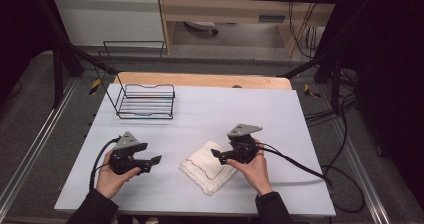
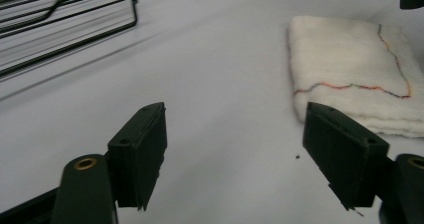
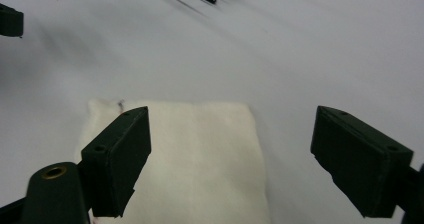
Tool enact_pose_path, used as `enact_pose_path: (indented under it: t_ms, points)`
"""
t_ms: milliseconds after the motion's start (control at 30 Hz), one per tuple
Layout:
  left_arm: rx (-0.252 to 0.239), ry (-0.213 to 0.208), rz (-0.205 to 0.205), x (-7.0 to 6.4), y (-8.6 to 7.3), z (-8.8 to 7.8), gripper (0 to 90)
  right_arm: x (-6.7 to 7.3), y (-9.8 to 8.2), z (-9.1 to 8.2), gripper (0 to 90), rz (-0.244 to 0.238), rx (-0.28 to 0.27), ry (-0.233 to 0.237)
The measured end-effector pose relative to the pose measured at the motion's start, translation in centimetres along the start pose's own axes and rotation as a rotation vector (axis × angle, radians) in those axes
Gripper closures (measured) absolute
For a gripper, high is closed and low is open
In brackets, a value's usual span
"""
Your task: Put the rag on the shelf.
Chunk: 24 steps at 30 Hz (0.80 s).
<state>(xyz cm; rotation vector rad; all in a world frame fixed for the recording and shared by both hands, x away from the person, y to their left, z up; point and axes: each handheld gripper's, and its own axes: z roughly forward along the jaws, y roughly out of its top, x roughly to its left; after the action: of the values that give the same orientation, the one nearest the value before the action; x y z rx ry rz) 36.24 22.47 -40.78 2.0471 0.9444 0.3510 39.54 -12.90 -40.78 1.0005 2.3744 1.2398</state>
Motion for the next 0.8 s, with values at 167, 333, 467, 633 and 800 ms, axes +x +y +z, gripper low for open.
enact_pose_path:
  t_ms: [167,333,467,633,800]
  points:
    - [0.053,-0.021,0.031,-2.0,1.3,2.6,35.0,-1.4,-2.5,-1.4,16.2,0.06,0.015,-0.02]
    - [0.109,-0.056,0.026,-3.4,2.0,5.4,44.3,-2.0,-4.7,-2.1,24.5,0.101,0.037,-0.017]
    - [0.163,-0.078,0.035,-3.9,1.8,7.0,49.3,-1.9,-5.3,-2.2,30.8,0.114,0.04,-0.027]
    - [0.169,-0.109,0.026,-4.0,1.2,7.2,60.3,-1.6,-5.7,-1.8,44.1,0.12,0.052,-0.028]
    - [0.186,-0.124,0.037,-4.5,1.0,7.4,72.1,-1.4,-6.0,-1.4,51.9,0.132,0.085,-0.031]
